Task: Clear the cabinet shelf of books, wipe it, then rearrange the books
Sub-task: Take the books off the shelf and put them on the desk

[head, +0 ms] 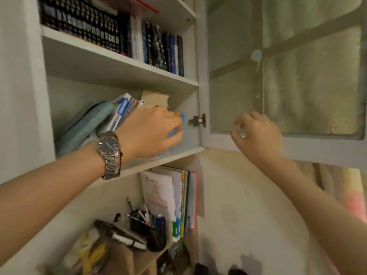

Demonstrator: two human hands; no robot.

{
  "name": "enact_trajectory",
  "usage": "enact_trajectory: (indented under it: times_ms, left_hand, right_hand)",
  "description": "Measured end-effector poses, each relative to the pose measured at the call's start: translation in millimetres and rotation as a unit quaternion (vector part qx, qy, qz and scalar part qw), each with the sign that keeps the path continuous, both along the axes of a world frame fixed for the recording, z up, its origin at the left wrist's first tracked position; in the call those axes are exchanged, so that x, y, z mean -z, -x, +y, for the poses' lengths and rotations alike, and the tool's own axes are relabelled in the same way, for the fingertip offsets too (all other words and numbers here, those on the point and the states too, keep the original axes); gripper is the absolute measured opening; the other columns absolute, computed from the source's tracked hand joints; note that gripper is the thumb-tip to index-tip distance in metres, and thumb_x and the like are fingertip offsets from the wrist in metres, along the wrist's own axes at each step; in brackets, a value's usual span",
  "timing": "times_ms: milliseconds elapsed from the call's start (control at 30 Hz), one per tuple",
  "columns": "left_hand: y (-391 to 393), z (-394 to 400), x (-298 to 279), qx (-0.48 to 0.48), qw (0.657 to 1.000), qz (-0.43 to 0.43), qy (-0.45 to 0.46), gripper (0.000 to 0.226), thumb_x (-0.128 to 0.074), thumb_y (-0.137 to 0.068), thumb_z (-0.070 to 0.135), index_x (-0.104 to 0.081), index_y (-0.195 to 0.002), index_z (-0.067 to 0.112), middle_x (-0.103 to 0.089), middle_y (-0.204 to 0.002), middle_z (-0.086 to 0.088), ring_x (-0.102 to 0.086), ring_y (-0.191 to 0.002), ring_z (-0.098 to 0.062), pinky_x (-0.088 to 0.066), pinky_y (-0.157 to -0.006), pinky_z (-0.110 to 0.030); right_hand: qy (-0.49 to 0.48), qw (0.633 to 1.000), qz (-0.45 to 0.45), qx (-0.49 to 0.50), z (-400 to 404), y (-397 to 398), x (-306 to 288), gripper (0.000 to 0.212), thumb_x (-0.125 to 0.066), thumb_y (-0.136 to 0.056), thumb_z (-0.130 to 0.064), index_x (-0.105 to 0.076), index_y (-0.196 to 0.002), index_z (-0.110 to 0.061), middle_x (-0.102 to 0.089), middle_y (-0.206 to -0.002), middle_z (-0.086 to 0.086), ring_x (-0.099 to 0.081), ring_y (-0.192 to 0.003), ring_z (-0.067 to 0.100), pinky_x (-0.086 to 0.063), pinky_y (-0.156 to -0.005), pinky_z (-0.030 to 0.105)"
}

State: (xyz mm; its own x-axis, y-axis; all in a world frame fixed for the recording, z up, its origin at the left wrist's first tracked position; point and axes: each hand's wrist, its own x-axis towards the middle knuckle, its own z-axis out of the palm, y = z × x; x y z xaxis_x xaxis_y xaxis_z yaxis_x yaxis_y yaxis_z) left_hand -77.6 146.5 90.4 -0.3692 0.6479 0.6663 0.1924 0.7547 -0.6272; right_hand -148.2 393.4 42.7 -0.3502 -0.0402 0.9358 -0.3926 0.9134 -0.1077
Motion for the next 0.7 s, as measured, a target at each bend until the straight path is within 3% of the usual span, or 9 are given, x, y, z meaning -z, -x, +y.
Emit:
enact_trajectory:
  times_ms: [200,400,700]
  left_hand:
    - [-46.6,-72.4,-1.8,-0.09,0.995,0.032,-0.024,0.036,-0.04,-0.086,0.038,-0.063,-0.067,0.017,-0.061,-0.062,-0.004,-0.06,-0.061,-0.027,-0.045,-0.056,-0.033]
    - [-80.0,-117.2,-8.4,-0.141,0.988,0.047,-0.042,0.041,-0.035,-0.087,0.039,-0.066,-0.071,0.017,-0.063,-0.062,0.001,-0.057,-0.058,-0.023,-0.042,-0.058,-0.032]
    - [-75.5,-144.1,-8.3,-0.181,0.979,0.096,-0.023,0.041,-0.035,-0.088,0.034,-0.067,-0.071,0.015,-0.062,-0.06,-0.001,-0.055,-0.063,-0.022,-0.039,-0.076,-0.035]
  right_hand:
    - [-0.01,0.993,-0.011,-0.117,-80.5,-0.9,-3.9,0.023,-0.066,-0.085,-0.024,-0.066,-0.103,-0.01,-0.065,-0.096,0.012,-0.059,-0.097,0.036,-0.045,-0.077,0.04]
    - [-0.007,0.986,-0.039,-0.165,-122.4,2.6,-13.0,0.027,-0.061,-0.087,-0.028,-0.064,-0.111,-0.015,-0.065,-0.102,0.007,-0.06,-0.096,0.03,-0.047,-0.076,0.038]
    - [0.009,0.967,-0.064,-0.247,-163.6,-2.0,-17.0,0.024,-0.063,-0.089,-0.026,-0.061,-0.11,-0.015,-0.064,-0.103,0.005,-0.06,-0.094,0.023,-0.042,-0.07,0.029]
